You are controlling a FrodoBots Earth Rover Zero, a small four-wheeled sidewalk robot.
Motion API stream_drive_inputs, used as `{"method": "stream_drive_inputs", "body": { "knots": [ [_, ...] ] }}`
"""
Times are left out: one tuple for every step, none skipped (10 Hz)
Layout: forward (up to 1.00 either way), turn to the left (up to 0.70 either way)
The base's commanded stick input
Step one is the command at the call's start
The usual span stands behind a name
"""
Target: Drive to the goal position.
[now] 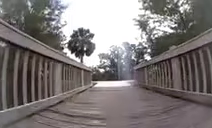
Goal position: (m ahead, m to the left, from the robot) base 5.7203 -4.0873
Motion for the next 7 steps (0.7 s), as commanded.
{"method": "stream_drive_inputs", "body": {
  "knots": [
    [0.6,0.0],
    [0.6,0.0],
    [0.6,0.0],
    [0.6,0.0],
    [0.6,0.0],
    [0.6,0.0],
    [0.6,0.0]
  ]
}}
